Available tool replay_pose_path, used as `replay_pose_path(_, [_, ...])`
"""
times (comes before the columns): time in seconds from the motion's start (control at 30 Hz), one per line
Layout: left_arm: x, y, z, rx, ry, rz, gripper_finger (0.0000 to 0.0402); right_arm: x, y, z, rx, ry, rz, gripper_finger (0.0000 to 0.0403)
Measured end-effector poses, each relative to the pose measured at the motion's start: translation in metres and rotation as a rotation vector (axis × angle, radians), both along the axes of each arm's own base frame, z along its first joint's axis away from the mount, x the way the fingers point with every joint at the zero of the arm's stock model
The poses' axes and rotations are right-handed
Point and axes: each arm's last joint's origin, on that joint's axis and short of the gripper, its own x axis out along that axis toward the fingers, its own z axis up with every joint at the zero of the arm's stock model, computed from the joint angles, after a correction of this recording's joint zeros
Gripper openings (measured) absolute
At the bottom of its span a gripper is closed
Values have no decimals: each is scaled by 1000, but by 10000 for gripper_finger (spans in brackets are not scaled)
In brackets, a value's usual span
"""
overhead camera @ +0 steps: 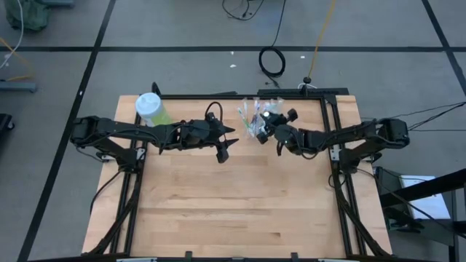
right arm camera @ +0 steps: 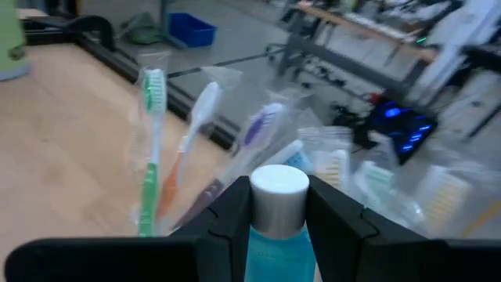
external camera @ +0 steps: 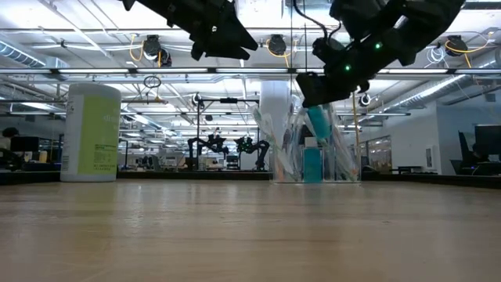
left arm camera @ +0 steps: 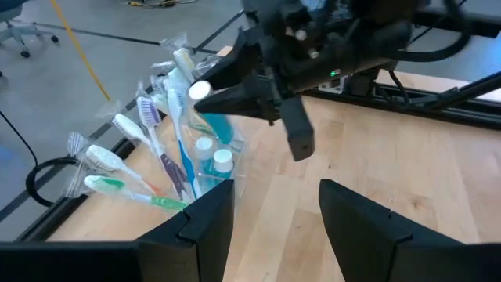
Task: Pick & Place toothbrushing station
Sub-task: Put the blue mouthwash into the transparent organizer, then return to Home Position
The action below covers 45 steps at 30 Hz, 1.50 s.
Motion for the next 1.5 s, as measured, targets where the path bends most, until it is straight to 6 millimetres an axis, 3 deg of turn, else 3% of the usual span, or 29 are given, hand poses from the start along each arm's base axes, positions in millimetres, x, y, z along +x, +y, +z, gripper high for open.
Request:
replay_pose_path(0.33, [0,0,0,-8,-2,3,191,-3,-32,-5,155,-29,152,96])
replay_pose_path(0.57, [0,0,0,-8,-2,3,191,-14,-32,-24,189,23,164,103])
replay_pose_path(0.73, [0,0,0,-8,-2,3,191,-22,-31,-37,221,52,150,136])
replay_pose_path(0.9, [0,0,0,-7,-2,3,191,-21,-31,-36,214,35,153,164])
replay_pose_path(1.07, [0,0,0,0,1,1,191,-18,-25,-20,155,-34,233,172])
replay_pose_path(1.2, [-7,0,5,27,23,-10,191,-28,-11,2,172,-69,391,164])
replay_pose_path(1.33, [-28,-1,21,39,38,-14,191,-52,5,31,159,-91,524,147])
replay_pose_path(1.5, [-67,-2,49,84,27,-28,191,-97,24,64,89,-119,628,99])
